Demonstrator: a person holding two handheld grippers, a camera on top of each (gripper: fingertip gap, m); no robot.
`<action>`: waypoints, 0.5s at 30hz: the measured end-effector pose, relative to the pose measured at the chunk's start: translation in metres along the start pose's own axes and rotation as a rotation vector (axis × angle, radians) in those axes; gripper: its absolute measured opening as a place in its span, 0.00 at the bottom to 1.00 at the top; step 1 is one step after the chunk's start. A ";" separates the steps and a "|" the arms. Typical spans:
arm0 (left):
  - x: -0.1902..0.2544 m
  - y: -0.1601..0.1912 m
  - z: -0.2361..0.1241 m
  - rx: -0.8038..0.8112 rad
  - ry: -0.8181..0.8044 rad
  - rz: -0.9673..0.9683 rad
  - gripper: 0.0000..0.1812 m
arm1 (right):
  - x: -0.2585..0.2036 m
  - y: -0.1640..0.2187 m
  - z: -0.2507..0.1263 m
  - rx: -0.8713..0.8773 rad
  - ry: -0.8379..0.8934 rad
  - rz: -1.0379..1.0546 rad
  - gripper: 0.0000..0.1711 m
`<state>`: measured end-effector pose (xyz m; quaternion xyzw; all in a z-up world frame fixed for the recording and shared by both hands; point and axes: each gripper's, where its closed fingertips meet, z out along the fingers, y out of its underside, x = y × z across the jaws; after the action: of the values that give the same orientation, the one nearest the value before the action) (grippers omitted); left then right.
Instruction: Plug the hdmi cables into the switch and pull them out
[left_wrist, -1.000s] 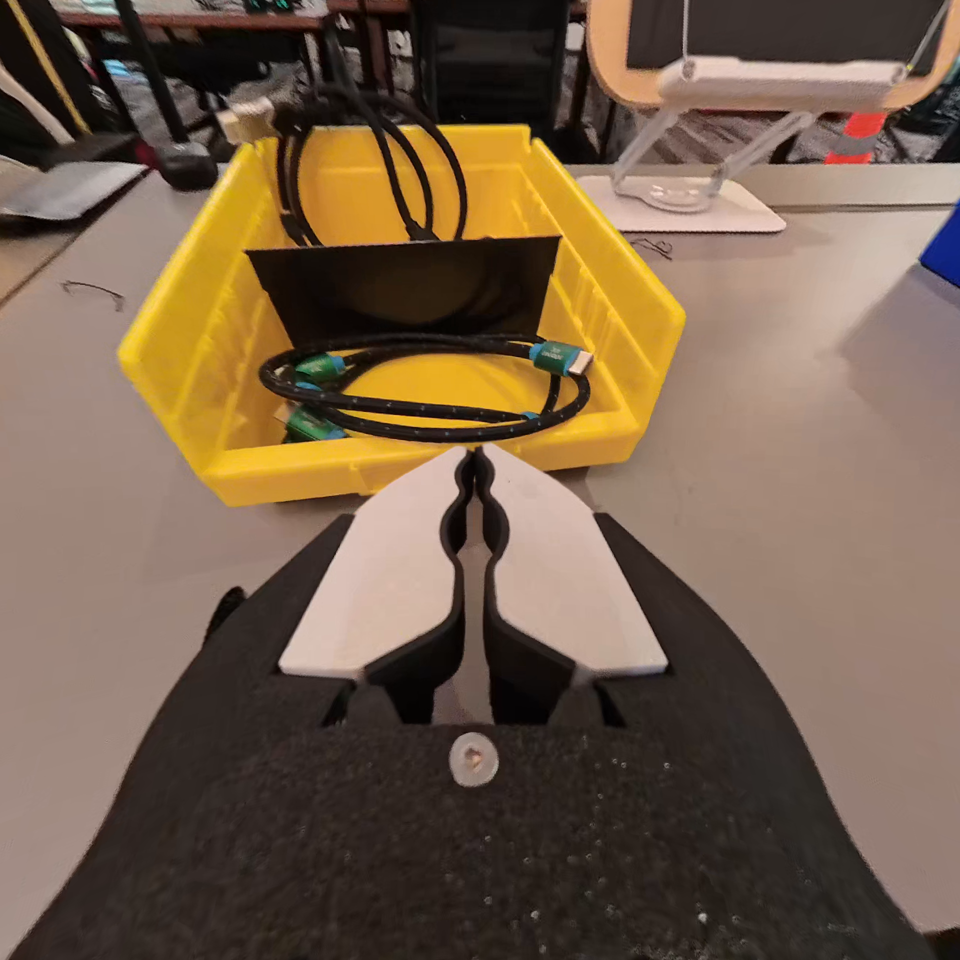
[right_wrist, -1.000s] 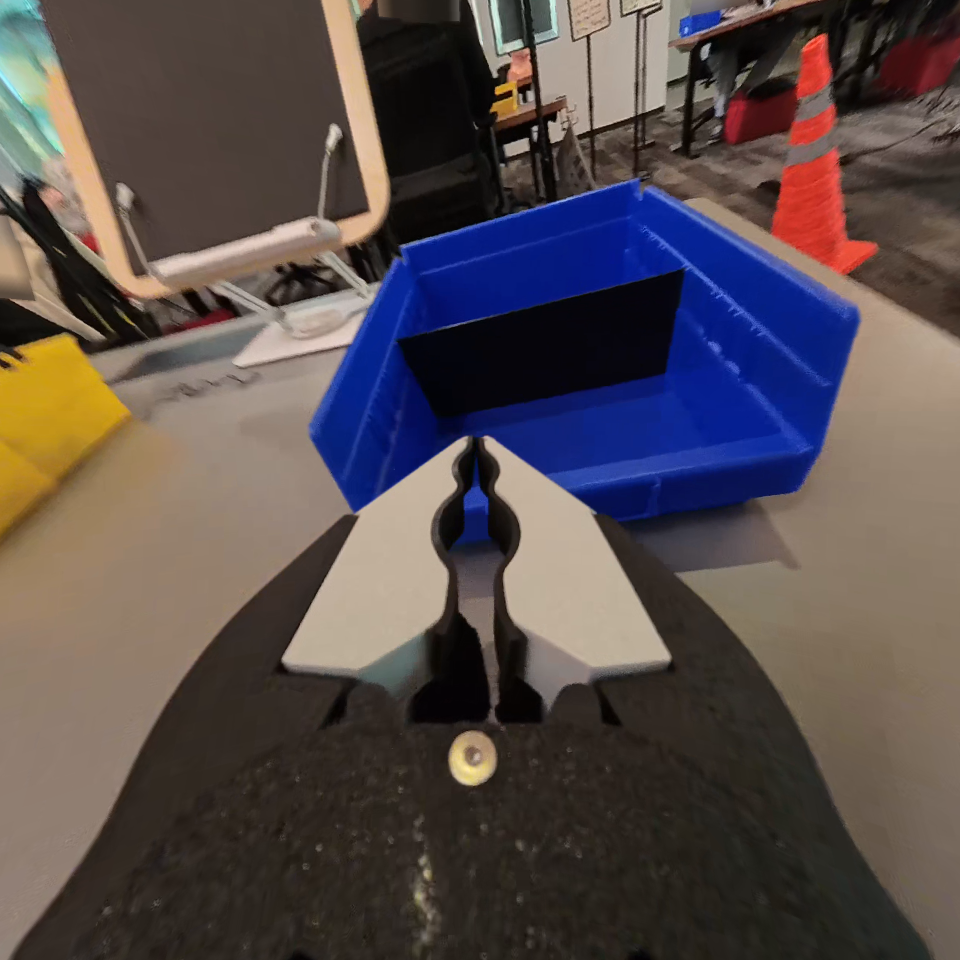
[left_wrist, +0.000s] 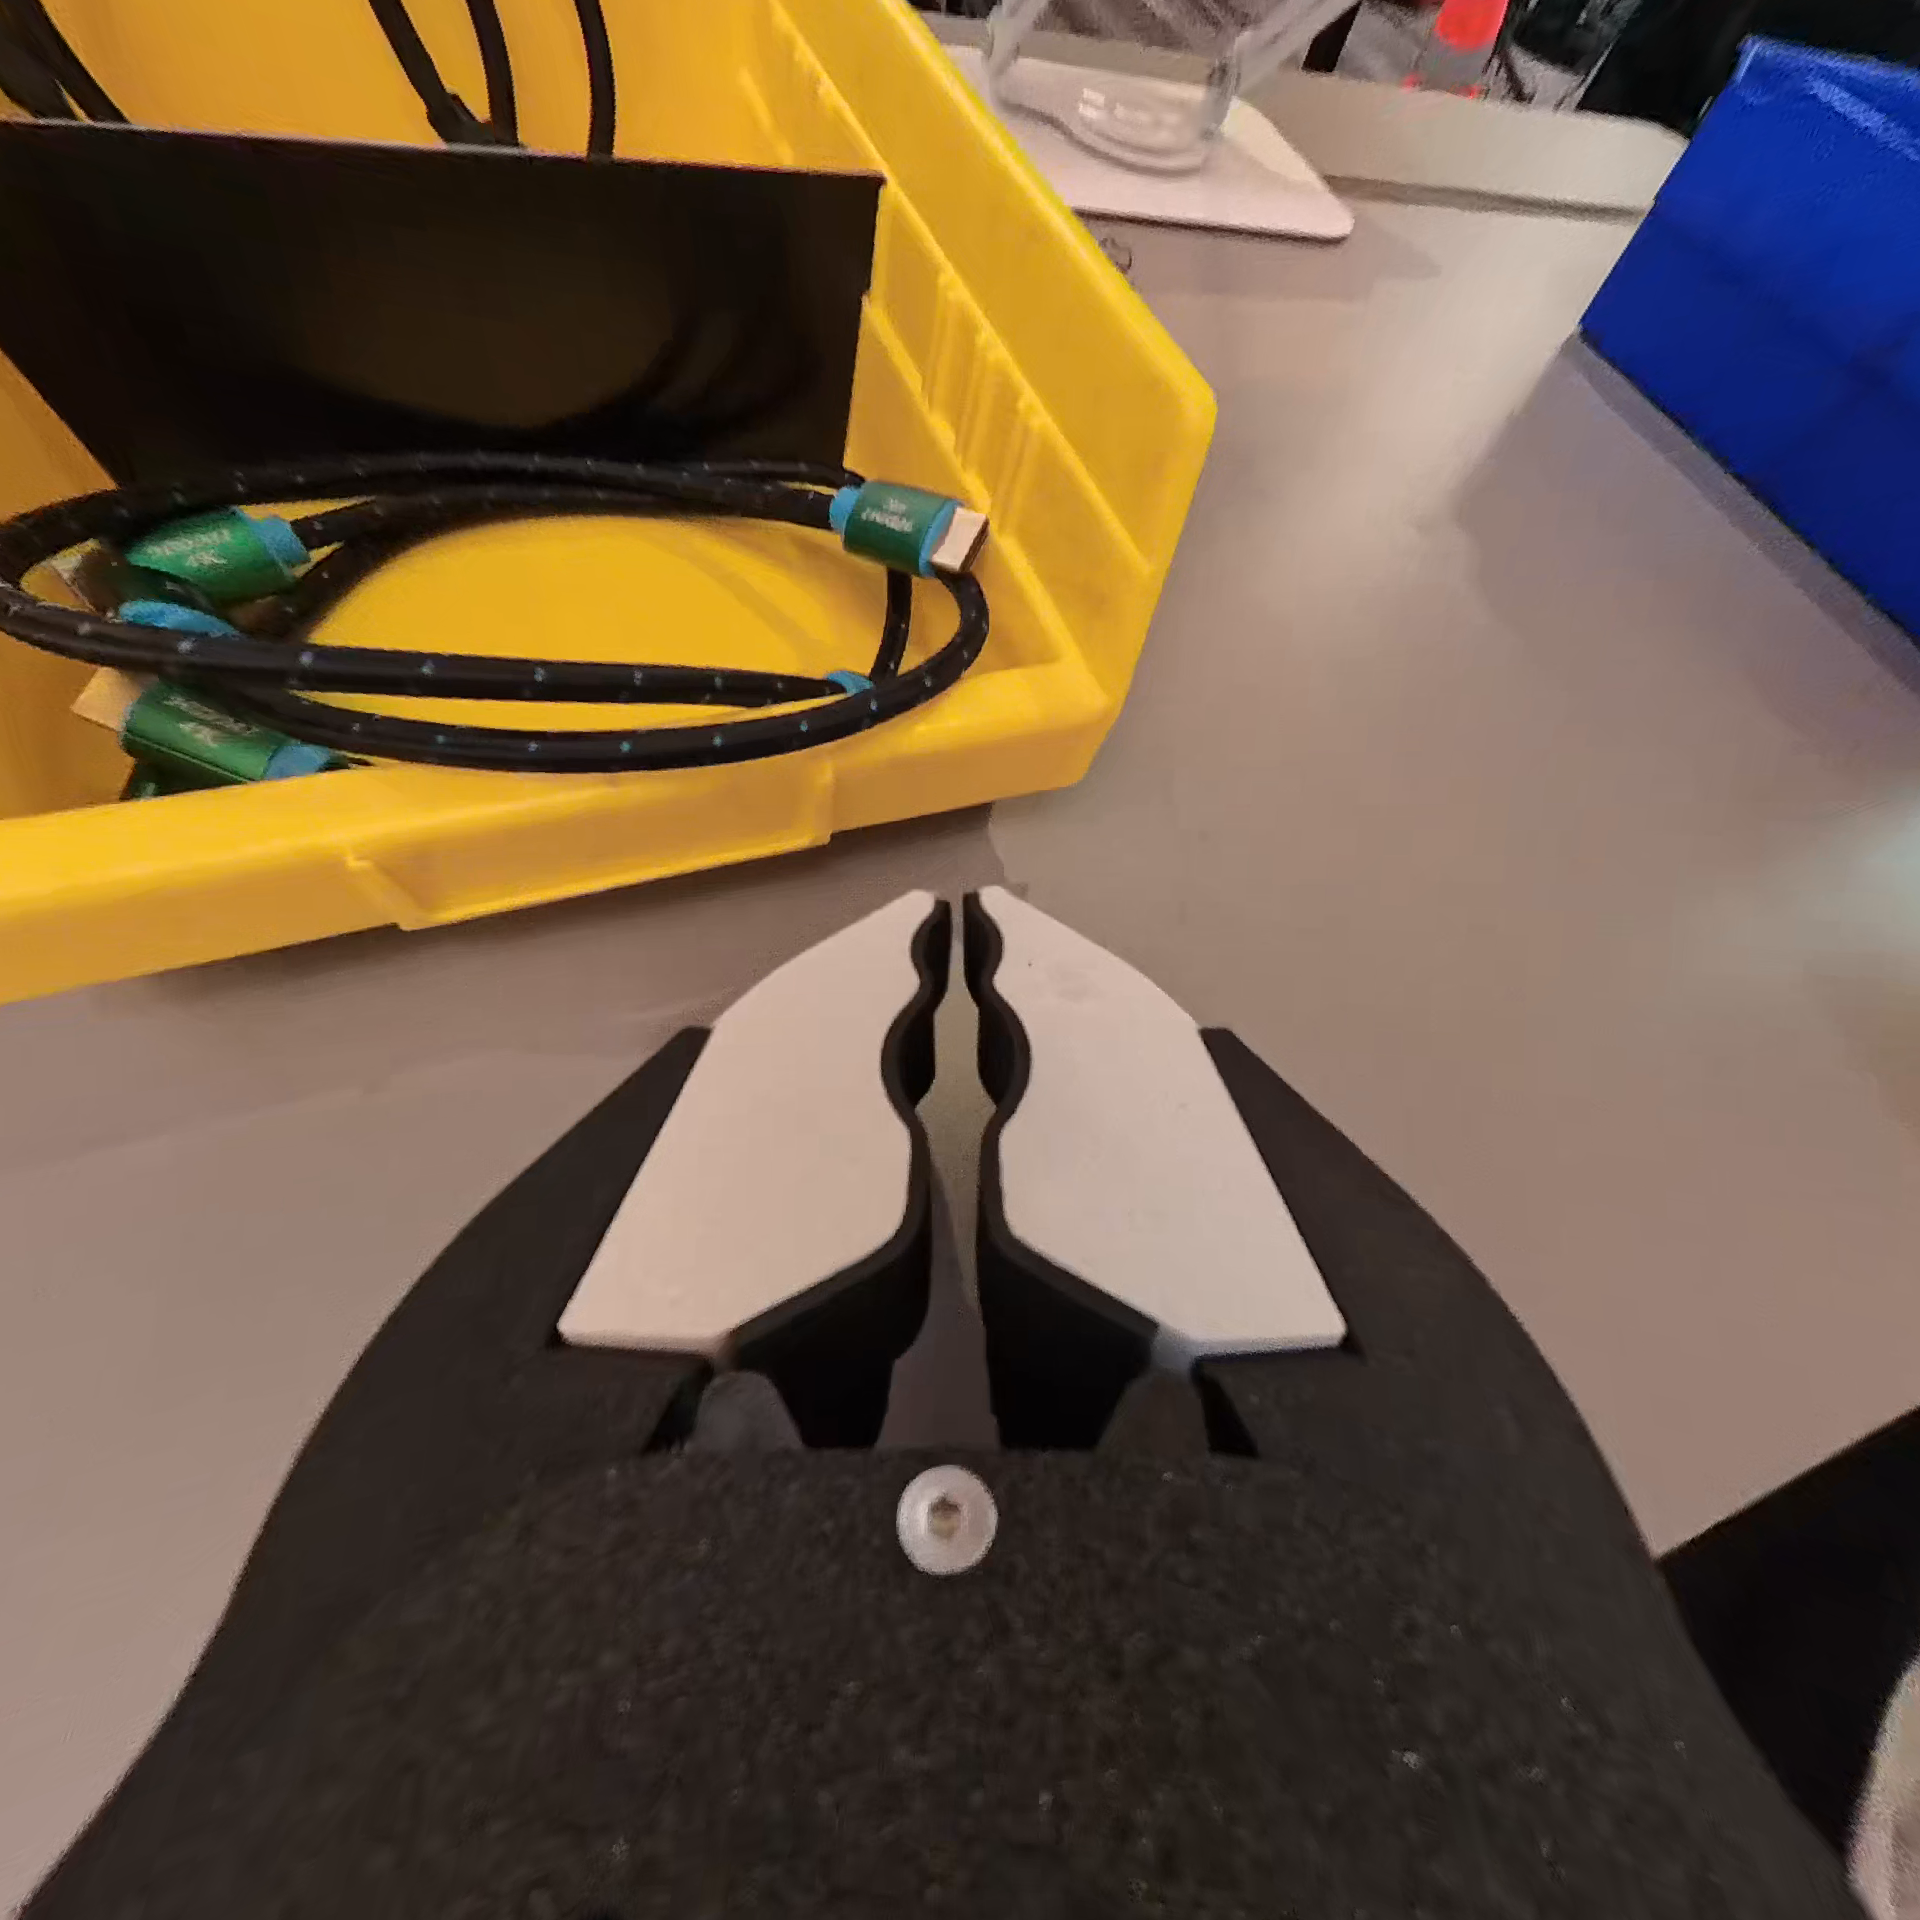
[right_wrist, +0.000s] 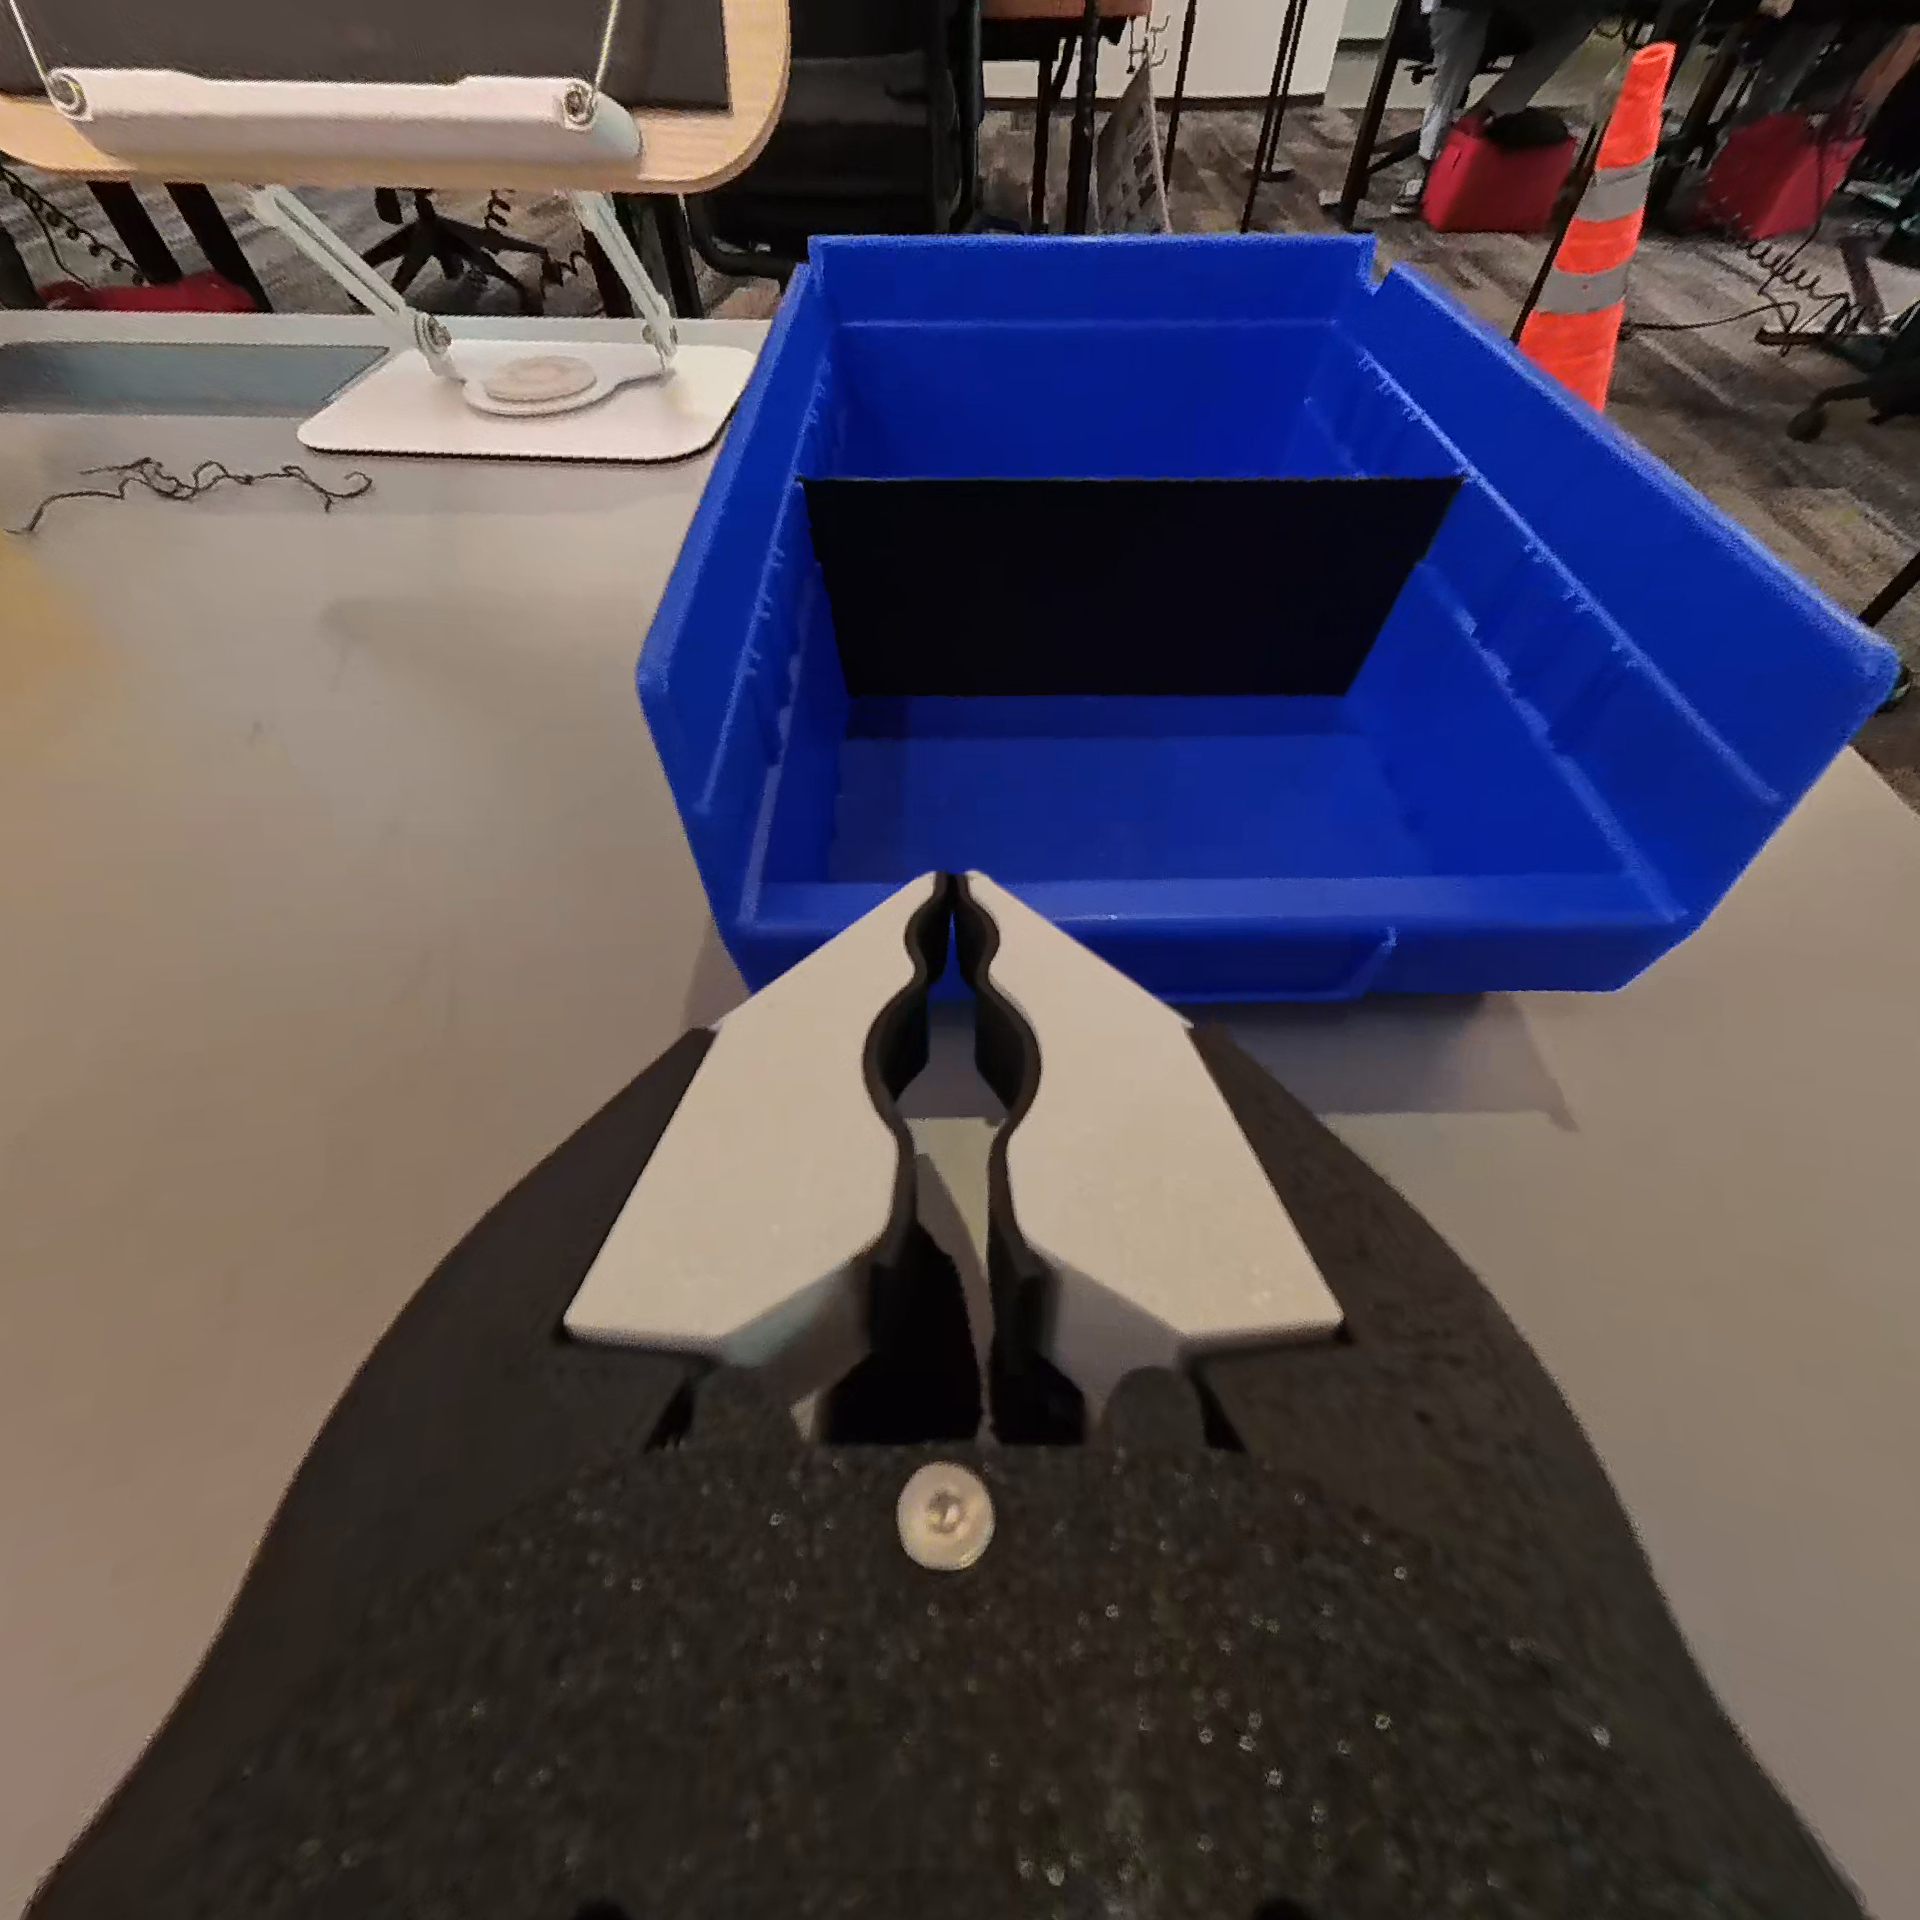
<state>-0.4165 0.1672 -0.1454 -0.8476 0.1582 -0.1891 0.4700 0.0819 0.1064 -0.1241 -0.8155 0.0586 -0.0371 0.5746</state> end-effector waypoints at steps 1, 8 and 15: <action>-0.001 0.001 0.000 -0.006 -0.014 0.019 0.00 | -0.001 0.000 0.000 0.001 -0.008 0.009 0.00; 0.006 -0.002 -0.002 -0.004 -0.004 0.088 0.00 | -0.004 -0.011 -0.006 0.072 -0.030 0.054 0.00; 0.010 -0.002 -0.005 -0.039 -0.030 0.171 0.00 | -0.024 -0.004 -0.005 0.039 -0.159 0.172 0.00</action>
<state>-0.4102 0.1597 -0.1395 -0.8428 0.2267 -0.1323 0.4700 0.0576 0.1065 -0.1182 -0.7964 0.0821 0.0760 0.5943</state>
